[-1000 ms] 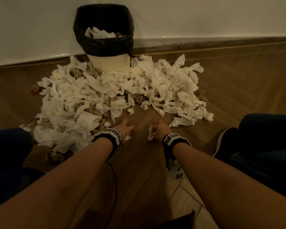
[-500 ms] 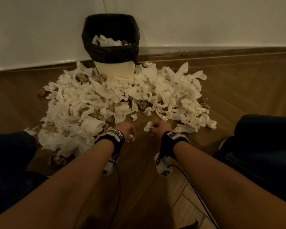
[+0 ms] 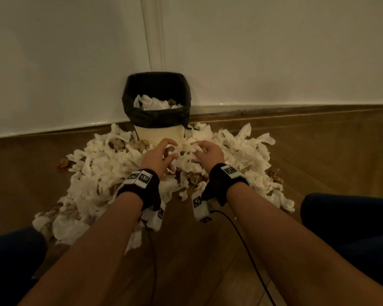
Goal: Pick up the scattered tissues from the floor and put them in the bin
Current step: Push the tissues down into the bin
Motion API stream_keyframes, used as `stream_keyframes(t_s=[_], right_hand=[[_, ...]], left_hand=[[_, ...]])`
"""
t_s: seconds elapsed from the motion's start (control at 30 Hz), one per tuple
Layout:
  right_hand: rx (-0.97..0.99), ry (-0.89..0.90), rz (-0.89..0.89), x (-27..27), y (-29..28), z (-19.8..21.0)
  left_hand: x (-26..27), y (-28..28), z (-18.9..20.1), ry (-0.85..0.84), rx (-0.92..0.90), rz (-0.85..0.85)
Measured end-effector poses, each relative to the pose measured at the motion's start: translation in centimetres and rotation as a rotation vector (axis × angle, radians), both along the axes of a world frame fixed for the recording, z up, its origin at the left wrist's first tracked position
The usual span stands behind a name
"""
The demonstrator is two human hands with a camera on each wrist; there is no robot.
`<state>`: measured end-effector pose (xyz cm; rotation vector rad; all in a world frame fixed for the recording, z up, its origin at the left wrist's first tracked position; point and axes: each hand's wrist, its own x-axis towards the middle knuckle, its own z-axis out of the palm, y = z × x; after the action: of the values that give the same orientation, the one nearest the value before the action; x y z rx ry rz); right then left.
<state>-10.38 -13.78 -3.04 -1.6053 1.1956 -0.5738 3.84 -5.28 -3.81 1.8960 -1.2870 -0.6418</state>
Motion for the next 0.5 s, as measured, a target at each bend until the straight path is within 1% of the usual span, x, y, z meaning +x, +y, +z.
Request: stream_keyframes(t_s=[0.07, 0.13, 0.17, 0.27, 0.37, 0.43, 0.5], right_hand=[[0.018, -0.078, -0.025, 1.5, -1.0, 1.8], [0.032, -0.192, -0.065, 2.8, -1.9, 3.6], [0.01, -0.232, -0.075, 3.4, -2.4, 4.3], [-0.15, -0.18, -0.09, 5.2, -4.1, 6.5], [-0.234, -0.129, -0.091, 6.9, -5.9, 8.6], [-0.284, -0.093, -0.072, 7.8, -7.1, 9.6], [-0.323, -0.02, -0.033, 8.5, -8.1, 10.1]], left_hand=[[0.9, -1.1, 1.7, -0.046, -0.019, 0.044], [1.6, -2.3, 3.2, -0.09, -0.029, 0.116], [2.1, -2.8, 4.0, -0.106, -0.05, 0.147], [3.3, -4.2, 6.2, -0.134, -0.13, 0.19], [5.1, -5.6, 8.3, -0.182, -0.218, 0.183], [6.3, -6.7, 9.4, -0.227, -0.225, 0.191], [7.3, -7.8, 10.1, -0.267, -0.218, 0.217]])
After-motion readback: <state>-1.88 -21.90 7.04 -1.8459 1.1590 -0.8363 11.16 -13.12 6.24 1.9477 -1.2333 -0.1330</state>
